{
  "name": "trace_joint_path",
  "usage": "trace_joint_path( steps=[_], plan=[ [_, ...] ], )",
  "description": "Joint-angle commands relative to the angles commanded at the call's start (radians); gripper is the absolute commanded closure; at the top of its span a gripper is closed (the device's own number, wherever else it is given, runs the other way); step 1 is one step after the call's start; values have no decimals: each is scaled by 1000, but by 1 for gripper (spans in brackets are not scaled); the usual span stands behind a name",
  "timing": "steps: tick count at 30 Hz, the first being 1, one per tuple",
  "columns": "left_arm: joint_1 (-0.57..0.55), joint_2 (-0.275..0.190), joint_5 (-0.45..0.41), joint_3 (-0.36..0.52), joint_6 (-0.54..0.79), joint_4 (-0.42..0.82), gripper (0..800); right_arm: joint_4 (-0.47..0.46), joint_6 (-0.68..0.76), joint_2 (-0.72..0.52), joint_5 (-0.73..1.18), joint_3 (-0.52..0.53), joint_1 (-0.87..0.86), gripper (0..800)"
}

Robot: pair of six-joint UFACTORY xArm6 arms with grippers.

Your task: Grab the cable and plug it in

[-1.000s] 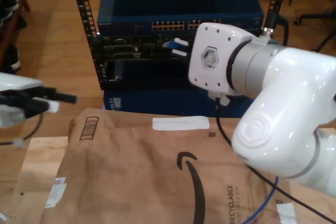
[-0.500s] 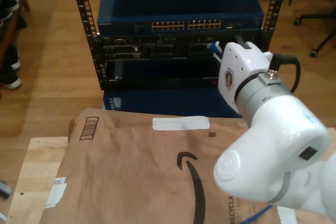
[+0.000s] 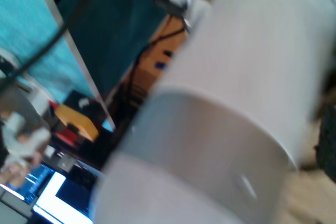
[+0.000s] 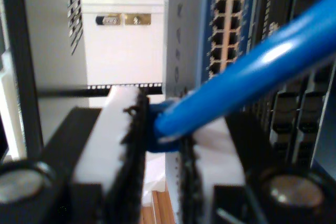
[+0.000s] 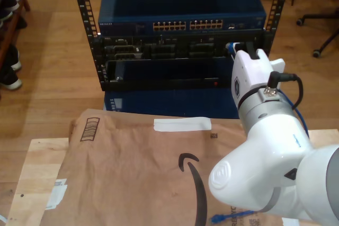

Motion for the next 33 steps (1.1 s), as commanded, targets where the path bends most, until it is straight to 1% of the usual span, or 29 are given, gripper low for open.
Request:
trace_joint_path(
  steps=[2,5,8,9,13,20,21,24,26,28,33],
  plan=[
    [29,-15,-8,9,43,0,1,0,0,0,-5,2,0,797],
    [49,-68,-28,57,61,2,1,0,-2,0,-12,12,0,798],
    [52,-130,-110,138,71,3,1,0,0,9,-14,17,-2,798],
    [63,-137,-129,149,75,2,1,0,0,14,-14,15,-3,798],
    [100,-137,-144,150,120,-2,1,0,0,28,-32,15,-2,799],
    [110,-144,-157,155,203,-3,1,0,0,31,-32,28,-3,798],
    [118,-146,-169,155,221,-2,1,0,0,32,-32,29,-3,798],
    [187,-147,-233,164,273,-2,1,0,0,31,-32,43,-5,798],
    [230,-153,-293,190,293,-2,1,0,0,29,-34,46,-5,799],
    [235,-166,-348,230,298,-2,1,0,0,28,-35,52,-5,798],
    [239,-167,-525,338,296,-5,1,2,0,25,-35,52,-3,798]
  ],
)
